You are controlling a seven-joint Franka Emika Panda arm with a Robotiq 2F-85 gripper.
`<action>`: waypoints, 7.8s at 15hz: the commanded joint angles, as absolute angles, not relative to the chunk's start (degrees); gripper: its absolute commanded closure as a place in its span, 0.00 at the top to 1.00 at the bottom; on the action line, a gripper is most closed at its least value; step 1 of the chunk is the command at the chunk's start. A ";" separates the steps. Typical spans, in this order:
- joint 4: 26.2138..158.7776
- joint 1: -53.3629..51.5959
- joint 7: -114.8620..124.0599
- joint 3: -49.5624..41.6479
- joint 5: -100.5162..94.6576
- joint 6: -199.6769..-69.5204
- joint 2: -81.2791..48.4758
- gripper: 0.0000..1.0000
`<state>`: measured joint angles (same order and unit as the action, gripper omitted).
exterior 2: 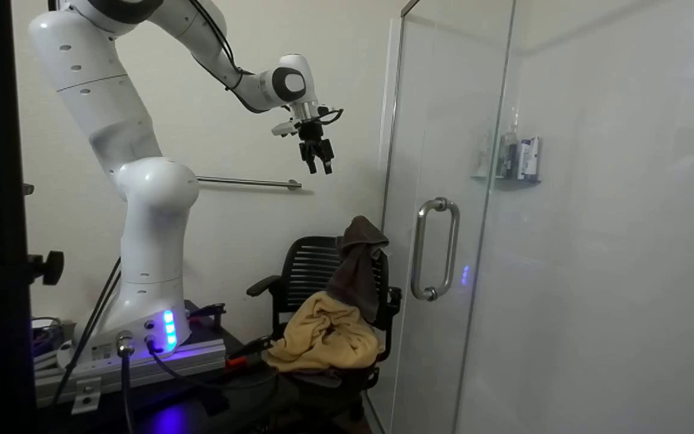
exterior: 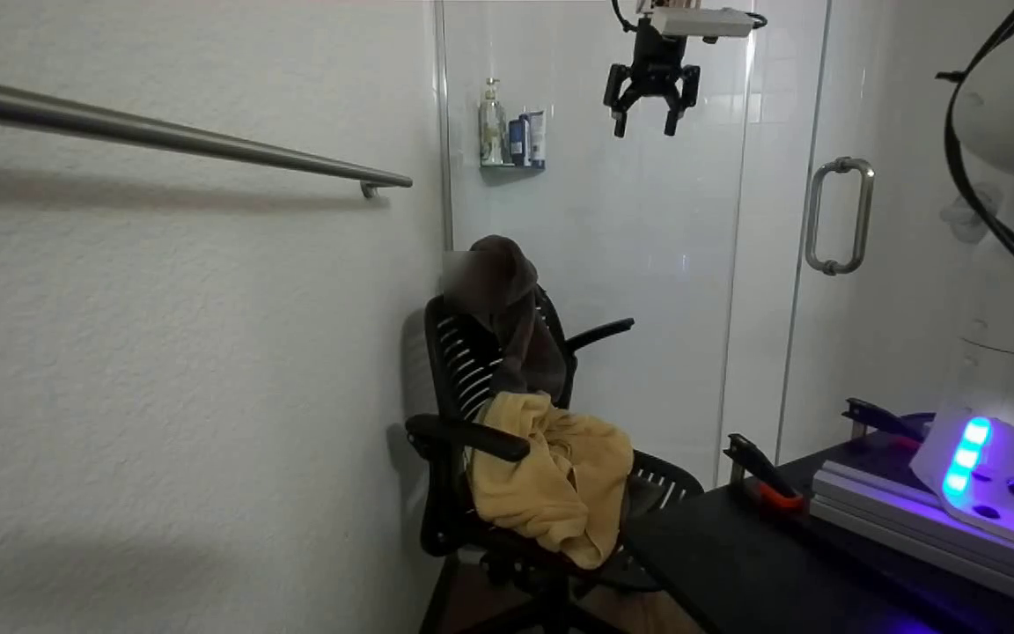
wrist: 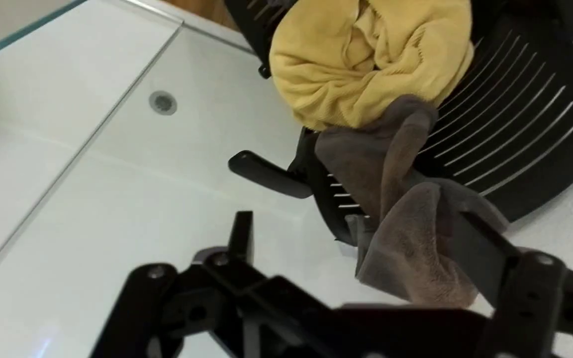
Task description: Close then open the door
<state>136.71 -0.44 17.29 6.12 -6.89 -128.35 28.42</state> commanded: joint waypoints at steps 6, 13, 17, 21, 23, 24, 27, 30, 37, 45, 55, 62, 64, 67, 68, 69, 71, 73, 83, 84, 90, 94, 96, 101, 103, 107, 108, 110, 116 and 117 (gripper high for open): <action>154.07 9.01 25.27 8.54 -27.69 -128.80 55.92 1.00; 159.34 13.99 23.87 -2.75 -28.96 -125.53 77.74 1.00; 156.69 12.80 11.89 -16.02 -20.89 -124.76 82.37 1.00; 153.15 12.97 3.90 -23.94 -13.08 -122.15 82.45 1.00; 152.64 17.68 5.37 -23.14 -15.32 -126.68 78.98 1.00; 152.50 18.95 6.95 -22.27 -15.94 -129.04 77.80 1.00; 152.08 23.10 9.76 -20.67 -16.82 -136.97 73.48 1.00; 149.91 28.27 13.57 -19.43 -16.03 -145.78 65.27 1.00; 151.20 31.06 14.34 -15.72 -12.47 -146.47 63.45 1.00; 146.67 26.79 5.78 -17.98 -12.67 -154.23 48.90 1.00; 136.02 21.56 2.45 -17.52 -8.80 -159.42 33.71 1.00; 127.31 8.87 -8.00 -25.06 3.49 -152.03 31.03 1.00; 125.50 8.76 -9.18 -25.86 4.13 -151.21 29.64 1.00; 123.57 9.53 -9.25 -26.53 4.39 -151.48 26.82 1.00; 123.46 9.77 -9.02 -26.60 4.51 -151.72 26.05 1.00; 123.37 10.16 -9.00 -26.98 4.41 -152.30 24.81 1.00; 123.40 11.41 -8.33 -27.60 4.08 -153.54 22.14 1.00; 123.11 12.14 -8.32 -28.89 4.59 -153.74 19.29 1.00; 120.84 8.44 -18.01 -30.42 16.04 -143.63 17.83 1.00; 120.59 8.51 -19.60 -30.41 16.46 -141.62 17.87 1.00; 119.10 13.51 -19.23 -26.41 5.28 -143.40 15.63 1.00; 120.25 18.41 -11.36 -24.44 -5.00 -152.73 14.07 1.00; 120.84 20.31 -7.82 -23.73 -8.37 -153.96 13.69 1.00; 127.15 20.65 -7.02 -23.53 -8.32 -151.38 17.71 1.00; 129.61 20.73 -7.66 -23.60 -8.49 -151.37 18.42 1.00; 130.90 22.80 -4.29 -23.24 -10.00 -151.94 15.25 1.00; 130.99 23.20 -2.50 -22.86 -9.80 -151.53 15.14 1.00; 130.52 22.12 -4.67 -23.61 -8.06 -151.71 15.27 1.00; 126.67 21.14 -5.62 -26.30 -3.12 -152.31 6.68 1.00; 125.69 20.82 -6.32 -26.73 -1.03 -153.04 4.63 1.00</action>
